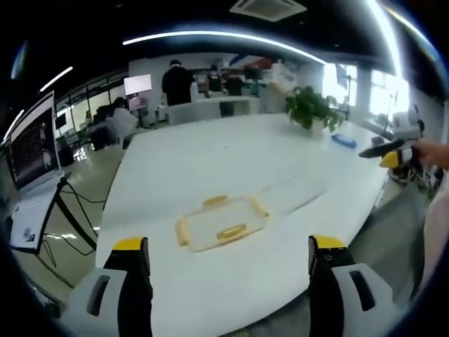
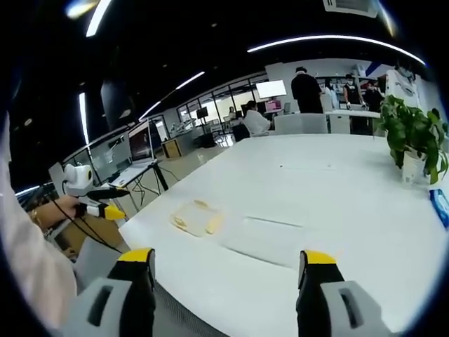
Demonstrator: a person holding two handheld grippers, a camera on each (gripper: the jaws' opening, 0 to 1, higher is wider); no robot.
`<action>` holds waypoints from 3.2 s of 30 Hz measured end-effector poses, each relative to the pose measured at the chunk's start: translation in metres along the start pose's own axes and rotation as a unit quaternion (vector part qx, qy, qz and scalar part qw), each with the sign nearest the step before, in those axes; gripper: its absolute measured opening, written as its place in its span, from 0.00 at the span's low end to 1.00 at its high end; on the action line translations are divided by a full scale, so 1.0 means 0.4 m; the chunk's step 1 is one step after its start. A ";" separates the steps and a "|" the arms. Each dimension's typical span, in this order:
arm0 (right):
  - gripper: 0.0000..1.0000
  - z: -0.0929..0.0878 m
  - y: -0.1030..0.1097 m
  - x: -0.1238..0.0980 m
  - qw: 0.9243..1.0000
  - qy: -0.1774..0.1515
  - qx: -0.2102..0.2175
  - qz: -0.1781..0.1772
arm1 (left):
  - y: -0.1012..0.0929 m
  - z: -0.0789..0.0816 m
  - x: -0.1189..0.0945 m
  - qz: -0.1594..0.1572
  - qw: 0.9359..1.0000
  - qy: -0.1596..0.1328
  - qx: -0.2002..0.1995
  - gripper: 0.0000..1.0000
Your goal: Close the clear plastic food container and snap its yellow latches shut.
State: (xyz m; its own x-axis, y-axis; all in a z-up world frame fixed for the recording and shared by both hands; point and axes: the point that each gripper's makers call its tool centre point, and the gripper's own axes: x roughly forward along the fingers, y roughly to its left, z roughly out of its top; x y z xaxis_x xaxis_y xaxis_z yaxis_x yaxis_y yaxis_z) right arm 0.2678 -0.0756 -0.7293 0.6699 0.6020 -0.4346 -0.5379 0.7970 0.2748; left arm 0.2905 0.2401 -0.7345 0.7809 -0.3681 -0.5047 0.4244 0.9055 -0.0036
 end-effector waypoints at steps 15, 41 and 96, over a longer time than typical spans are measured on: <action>0.84 0.002 0.002 0.033 1.000 0.014 -0.002 0.002 | 0.012 0.001 0.026 -0.010 1.000 0.012 0.010 0.91; 0.83 -0.015 0.032 0.055 0.997 0.043 -0.048 0.035 | 0.021 -0.010 0.035 -0.018 0.999 0.022 0.038 0.89; 0.71 0.008 0.139 0.419 0.952 0.163 -0.203 0.161 | 0.175 -0.066 0.241 -0.132 0.944 0.144 0.265 0.87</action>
State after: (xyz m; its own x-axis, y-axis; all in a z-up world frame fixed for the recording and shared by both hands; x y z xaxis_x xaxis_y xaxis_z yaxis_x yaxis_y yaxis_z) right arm 0.3517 0.0698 -0.7841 0.2785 0.7112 -0.6454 -0.8861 0.4494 0.1129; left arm 0.3831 0.2736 -0.8062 0.4921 -0.4238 -0.7604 0.8159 0.5292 0.2331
